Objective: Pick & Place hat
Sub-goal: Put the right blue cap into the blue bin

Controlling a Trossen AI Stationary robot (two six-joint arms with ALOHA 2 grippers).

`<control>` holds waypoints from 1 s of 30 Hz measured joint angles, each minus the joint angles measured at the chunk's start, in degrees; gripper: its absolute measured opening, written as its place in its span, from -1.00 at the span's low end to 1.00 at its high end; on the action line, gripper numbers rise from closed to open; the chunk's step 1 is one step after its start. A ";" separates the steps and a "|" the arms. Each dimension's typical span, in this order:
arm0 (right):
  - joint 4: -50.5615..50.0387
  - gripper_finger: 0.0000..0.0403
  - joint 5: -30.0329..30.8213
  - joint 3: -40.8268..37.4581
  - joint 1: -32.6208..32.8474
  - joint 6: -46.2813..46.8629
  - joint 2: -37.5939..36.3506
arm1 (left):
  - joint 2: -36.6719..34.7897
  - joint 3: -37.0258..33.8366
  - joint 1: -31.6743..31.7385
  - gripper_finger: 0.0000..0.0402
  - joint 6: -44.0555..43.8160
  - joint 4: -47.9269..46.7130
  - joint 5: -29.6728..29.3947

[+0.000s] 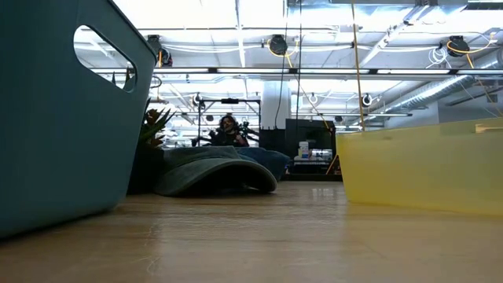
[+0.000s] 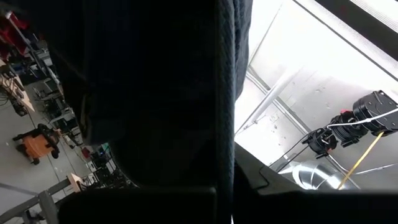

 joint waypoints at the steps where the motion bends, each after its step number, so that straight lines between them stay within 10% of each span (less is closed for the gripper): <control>1: 0.02 -1.00 0.00 0.00 0.00 0.00 0.00 | 0.00 0.00 0.15 -0.50 -1.20 0.02 0.21; 5: -0.06 -1.00 0.00 0.00 0.05 0.01 0.00 | 0.00 0.00 1.16 -0.87 -3.36 0.02 2.93; 15: -5.14 -0.89 0.63 0.00 0.26 10.27 -0.02 | -1.19 -0.07 2.88 -0.87 -3.21 5.53 5.88; 30: -31.63 -0.12 2.95 0.00 5.07 36.20 0.00 | -12.68 -0.02 9.75 -0.87 -0.83 -0.60 14.08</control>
